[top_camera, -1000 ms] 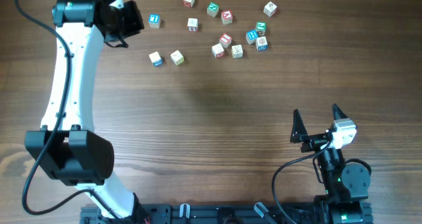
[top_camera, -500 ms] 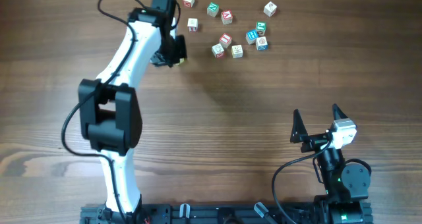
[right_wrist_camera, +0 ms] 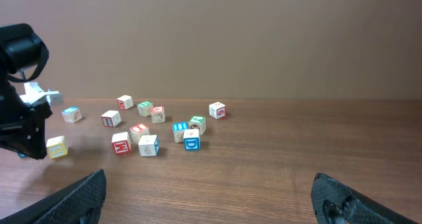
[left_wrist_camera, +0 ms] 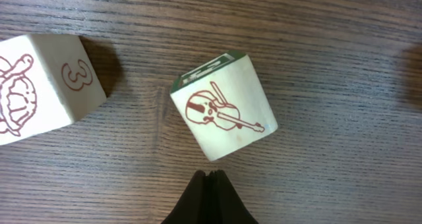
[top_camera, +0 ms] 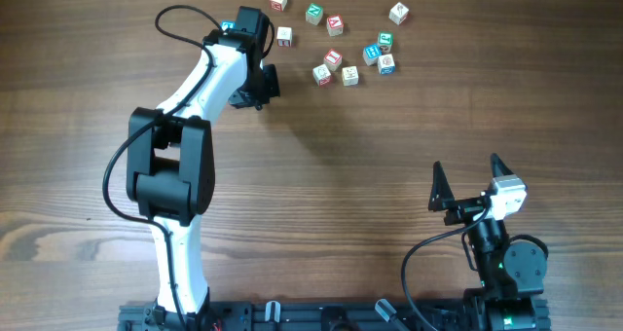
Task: Form a horizontal line
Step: 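Reach the left gripper forward over the block cluster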
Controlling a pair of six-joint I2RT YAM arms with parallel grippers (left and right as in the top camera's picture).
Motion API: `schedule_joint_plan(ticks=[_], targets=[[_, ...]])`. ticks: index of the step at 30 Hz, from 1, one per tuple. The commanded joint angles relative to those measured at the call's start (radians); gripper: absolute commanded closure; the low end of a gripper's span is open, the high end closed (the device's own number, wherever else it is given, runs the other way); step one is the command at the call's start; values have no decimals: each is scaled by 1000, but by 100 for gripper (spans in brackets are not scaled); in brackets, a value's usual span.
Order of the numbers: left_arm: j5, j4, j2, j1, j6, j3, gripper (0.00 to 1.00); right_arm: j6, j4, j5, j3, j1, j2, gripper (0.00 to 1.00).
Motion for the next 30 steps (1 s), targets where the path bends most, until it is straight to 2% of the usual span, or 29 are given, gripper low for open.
schedule_joint_plan(ticks=[1,10,14,19,20,22,24,30], targets=[[-18,33,16,0,-13,-20,96,-9,6,-13,-1,-4,-8,0],[-78,323,16,0,-13,-47,95,-9,6,-13,-1,-4,-8,0],[-78,302,11,1,-13,-7,84,-9,6,-13,-1,-4,-8,0],[-77,209,5,5,-13,187,79,-10,6,-13,-1,-4,-8,0],[-77,220,5,3,-13,205,71,-10,6,-13,-1,-4,-8,0],[-34,246,6,0,-13,206,41,-9,6,-13,-1,-4,-8,1],[34,251,12,-10,-13,205,25,-10,6,-13,-1,-4,-8,0],[65,246,45,-92,-13,205,23,-9,6,-13,-1,-4,-8,0]])
